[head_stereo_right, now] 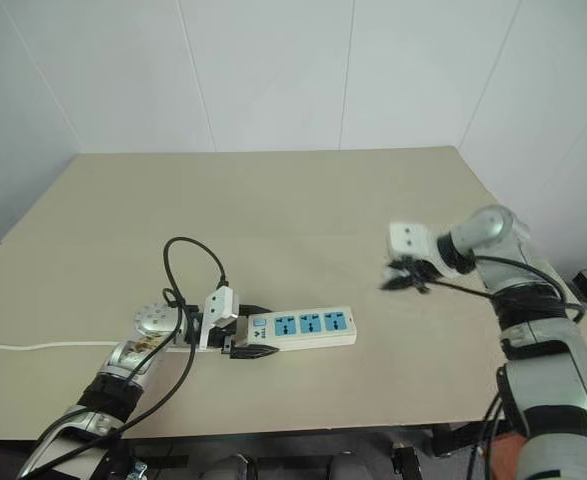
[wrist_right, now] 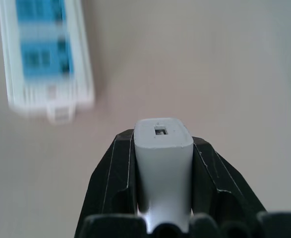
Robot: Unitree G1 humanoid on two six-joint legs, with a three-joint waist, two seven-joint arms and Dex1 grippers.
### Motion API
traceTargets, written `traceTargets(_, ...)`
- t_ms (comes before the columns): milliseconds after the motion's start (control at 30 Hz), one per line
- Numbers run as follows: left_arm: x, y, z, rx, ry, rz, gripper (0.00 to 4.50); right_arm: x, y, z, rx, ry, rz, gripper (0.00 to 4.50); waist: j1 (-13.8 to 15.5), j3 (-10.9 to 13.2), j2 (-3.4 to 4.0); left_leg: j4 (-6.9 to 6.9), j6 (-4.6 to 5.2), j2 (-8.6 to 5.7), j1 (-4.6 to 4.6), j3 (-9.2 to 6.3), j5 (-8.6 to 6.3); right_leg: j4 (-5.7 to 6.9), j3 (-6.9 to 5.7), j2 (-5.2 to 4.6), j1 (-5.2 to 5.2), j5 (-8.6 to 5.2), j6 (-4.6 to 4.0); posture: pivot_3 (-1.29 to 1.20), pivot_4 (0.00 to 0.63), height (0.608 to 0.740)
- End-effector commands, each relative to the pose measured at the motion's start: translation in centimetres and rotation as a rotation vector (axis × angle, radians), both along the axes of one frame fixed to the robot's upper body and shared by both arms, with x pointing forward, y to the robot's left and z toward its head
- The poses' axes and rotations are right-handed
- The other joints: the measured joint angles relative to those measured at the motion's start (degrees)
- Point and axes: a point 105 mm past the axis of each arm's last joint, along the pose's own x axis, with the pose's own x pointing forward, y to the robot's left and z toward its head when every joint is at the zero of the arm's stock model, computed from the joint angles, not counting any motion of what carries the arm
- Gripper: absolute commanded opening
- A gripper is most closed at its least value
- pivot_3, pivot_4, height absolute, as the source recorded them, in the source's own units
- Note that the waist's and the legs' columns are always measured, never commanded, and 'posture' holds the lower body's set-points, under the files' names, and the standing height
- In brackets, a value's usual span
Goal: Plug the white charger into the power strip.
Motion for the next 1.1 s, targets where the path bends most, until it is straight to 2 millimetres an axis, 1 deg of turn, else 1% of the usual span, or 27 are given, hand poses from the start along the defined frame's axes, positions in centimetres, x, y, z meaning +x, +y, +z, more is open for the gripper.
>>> traceTargets(33, 0.2, 0.0, -0.2, 0.019, 0.007, -0.009, 3.31, -1.8, 3.5, 2.8, 0.289, 0.01, 0.058, 1.15, 0.23, 0.0, 0.0, 0.0, 0.0, 0.01, -0.01, -0.02, 0.0, 0.0, -0.02, 0.0, 0.01, 0.0, 0.0, 0.0, 0.15, 0.74)
traceTargets(67, 0.2, 0.0, -0.2, 0.02, 0.008, -0.009, 3.31, -2.3, 4.5, 2.8, 0.334, 0.018, 0.069, 1.15, 0.45, 0.0, -0.01, 0.0, 0.0, 0.0, -0.01, -0.02, 0.0, 0.0, -0.02, 0.0, 0.0, 0.0, 0.0, 0.0, 0.15, 0.74)
traceTargets(133, 0.3, 0.1, -0.2, 0.02, 0.011, -0.009, 3.31, -3.2, 6.9, 1.9, 0.435, 0.036, 0.084, 1.15, 0.71, -0.01, -0.01, -0.01, 0.0, 0.01, -0.02, -0.05, 0.0, 0.01, -0.06, 0.01, -0.01, 0.0, -0.01, 0.0, 0.15, 0.74)
traceTargets(200, 0.4, 0.0, -0.2, 0.019, 0.014, -0.008, 3.31, -4.0, 9.0, 0.7, 0.504, 0.051, 0.079, 1.15, 0.81, -0.01, 0.0, -0.01, 0.0, 0.02, -0.03, -0.07, 0.0, 0.04, -0.08, 0.03, -0.03, 0.0, -0.01, 0.0, 0.15, 0.74)
traceTargets(267, 0.5, 0.0, -0.1, 0.017, 0.016, -0.007, 3.31, -4.5, 10.5, -0.3, 0.551, 0.064, 0.071, 1.15, 0.83, -0.01, 0.0, 0.03, 0.0, 0.01, -0.07, -0.07, 0.0, 0.09, -0.09, 0.03, -0.08, 0.0, -0.01, 0.0, 0.15, 0.74)
traceTargets(400, 0.5, 0.0, -0.1, 0.015, 0.018, -0.009, 3.31, -4.8, 12.5, -2.3, 0.589, 0.074, 0.063, 1.15, 0.82, -0.01, 0.0, 0.06, 0.0, 0.01, -0.04, -0.07, 0.0, 0.09, -0.09, 0.04, -0.06, 0.0, -0.01, 0.0, 0.15, 0.74)
traceTargets(467, 0.5, 0.0, -0.1, 0.014, 0.018, -0.011, 3.31, -4.5, 12.9, -3.0, 0.602, 0.089, 0.053, 1.15, 0.8, -0.01, 0.0, 0.04, 0.0, 0.01, -0.04, -0.07, 0.0, 0.07, -0.1, 0.04, -0.06, 0.0, -0.01, 0.0, 0.15, 0.74)
traceTargets(567, 0.5, 0.1, -0.1, 0.021, 0.016, -0.014, 3.31, -4.5, 13.0, -3.5, 0.607, 0.11, 0.061, 1.15, 0.79, -0.01, 0.0, 0.05, 0.0, 0.02, -0.05, -0.07, 0.0, 0.07, -0.1, 0.04, -0.06, 0.0, -0.01, 0.0, 0.15, 0.74)
traceTargets(933, 0.4, 0.7, -0.4, 0.034, 0.02, -0.035, 3.31, -4.5, 12.3, -5.2, 0.584, 0.184, 0.086, 1.15, 0.76, -0.01, 0.0, 0.03, 0.0, 0.02, -0.02, -0.07, 0.0, 0.06, -0.1, 0.05, -0.04, -0.01, 0.0, 0.0, 0.15, 0.74)
traceTargets(1100, 0.4, 1.0, -0.4, 0.035, 0.019, -0.045, 3.31, -4.2, 12.5, -6.1, 0.592, 0.205, 0.07, 1.15, 0.54, -0.01, 0.0, 0.02, 0.0, 0.03, -0.02, -0.07, 0.0, 0.06, -0.09, 0.06, -0.05, -0.01, 0.0, 0.0, 0.15, 0.74)
